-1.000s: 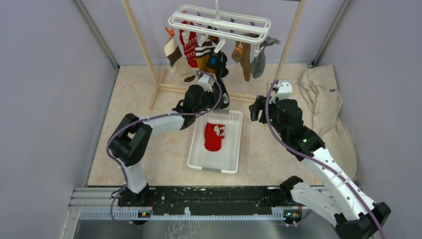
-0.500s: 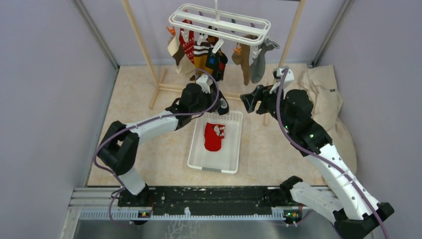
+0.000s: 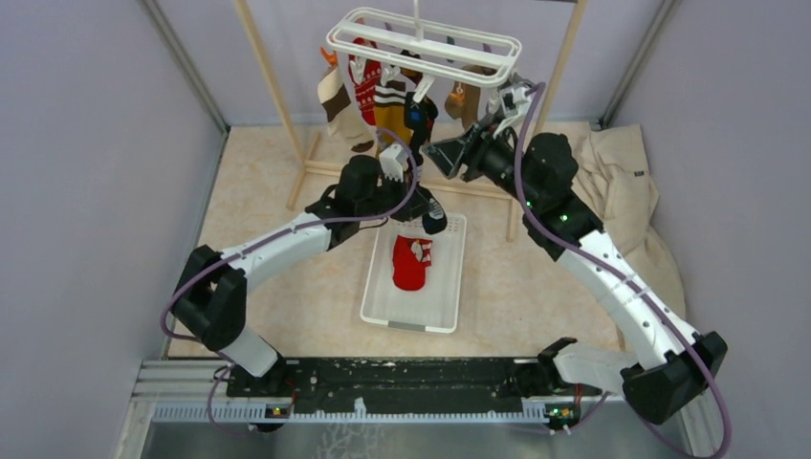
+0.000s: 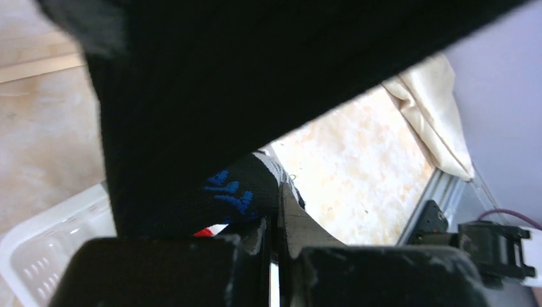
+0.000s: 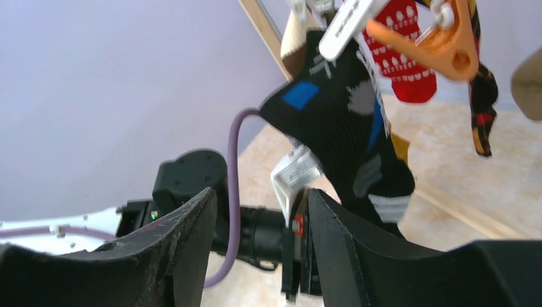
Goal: Remove the socks clipped to the hanger
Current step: Remove the sock from the hanger, then place the sock in the bin.
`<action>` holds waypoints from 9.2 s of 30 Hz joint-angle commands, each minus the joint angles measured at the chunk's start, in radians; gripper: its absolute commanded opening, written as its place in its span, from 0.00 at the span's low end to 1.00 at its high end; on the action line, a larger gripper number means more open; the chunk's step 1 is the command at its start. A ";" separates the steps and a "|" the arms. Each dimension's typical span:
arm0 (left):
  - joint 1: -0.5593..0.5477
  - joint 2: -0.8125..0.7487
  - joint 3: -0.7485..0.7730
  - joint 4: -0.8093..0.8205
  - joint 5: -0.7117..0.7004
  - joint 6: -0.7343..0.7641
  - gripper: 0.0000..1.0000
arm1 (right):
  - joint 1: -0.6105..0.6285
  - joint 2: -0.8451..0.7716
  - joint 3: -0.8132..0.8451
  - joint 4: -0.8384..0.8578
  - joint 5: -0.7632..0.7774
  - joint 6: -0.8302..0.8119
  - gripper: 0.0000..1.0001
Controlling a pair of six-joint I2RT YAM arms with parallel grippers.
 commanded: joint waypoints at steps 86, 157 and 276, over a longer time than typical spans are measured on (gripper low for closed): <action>0.273 0.330 -0.389 1.643 0.661 -1.416 0.01 | -0.026 0.427 0.162 0.654 0.149 0.139 0.51; 0.221 0.326 -0.386 1.582 0.659 -1.354 0.00 | -0.019 0.519 0.335 0.561 0.128 0.149 0.46; -0.083 0.197 -0.585 0.947 0.531 -0.816 0.38 | -0.111 -0.135 -0.463 0.365 0.002 0.160 0.77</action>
